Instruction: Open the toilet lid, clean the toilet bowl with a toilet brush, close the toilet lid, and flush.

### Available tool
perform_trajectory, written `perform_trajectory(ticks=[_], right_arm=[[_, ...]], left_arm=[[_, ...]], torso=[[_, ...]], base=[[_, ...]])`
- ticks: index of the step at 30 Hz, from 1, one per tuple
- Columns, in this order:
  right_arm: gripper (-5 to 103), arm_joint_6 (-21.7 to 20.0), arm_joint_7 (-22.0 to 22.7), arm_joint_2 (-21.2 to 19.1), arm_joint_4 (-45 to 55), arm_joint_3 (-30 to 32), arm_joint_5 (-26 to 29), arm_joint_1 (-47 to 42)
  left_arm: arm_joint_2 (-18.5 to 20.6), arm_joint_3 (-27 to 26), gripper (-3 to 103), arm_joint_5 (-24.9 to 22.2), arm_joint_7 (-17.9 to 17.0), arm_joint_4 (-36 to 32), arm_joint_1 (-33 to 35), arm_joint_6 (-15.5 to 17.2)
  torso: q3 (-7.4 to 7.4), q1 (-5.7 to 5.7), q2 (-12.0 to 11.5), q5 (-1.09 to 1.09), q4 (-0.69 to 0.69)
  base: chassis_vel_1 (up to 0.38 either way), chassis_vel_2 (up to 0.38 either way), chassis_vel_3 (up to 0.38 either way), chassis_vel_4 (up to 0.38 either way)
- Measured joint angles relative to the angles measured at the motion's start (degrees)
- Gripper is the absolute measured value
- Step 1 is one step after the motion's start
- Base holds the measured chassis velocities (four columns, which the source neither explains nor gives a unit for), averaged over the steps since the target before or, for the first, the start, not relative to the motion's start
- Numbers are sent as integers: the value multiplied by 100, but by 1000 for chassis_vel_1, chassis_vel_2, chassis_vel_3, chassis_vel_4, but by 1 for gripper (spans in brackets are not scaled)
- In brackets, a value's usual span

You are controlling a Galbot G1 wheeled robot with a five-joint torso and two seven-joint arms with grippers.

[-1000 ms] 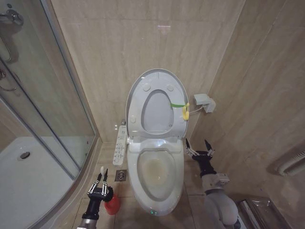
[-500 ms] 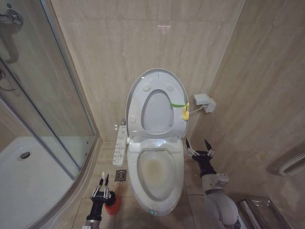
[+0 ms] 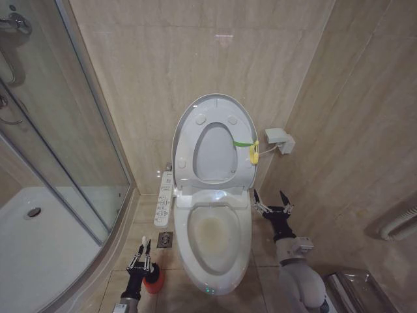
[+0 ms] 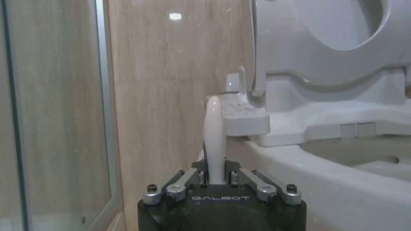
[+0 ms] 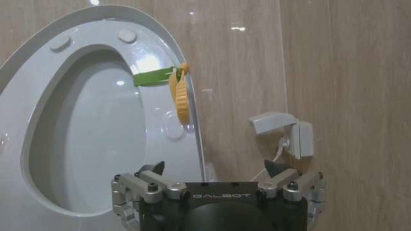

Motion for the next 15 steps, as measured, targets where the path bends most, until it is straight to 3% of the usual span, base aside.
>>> perform_trajectory(ticks=[15], right_arm=[[100,0,0,0,0,0,0,0]], left_arm=[[-36,100,18,-117,105,860,-467,-31]], torso=[[0,0,0,0,0]], base=[[0,0,0,0]])
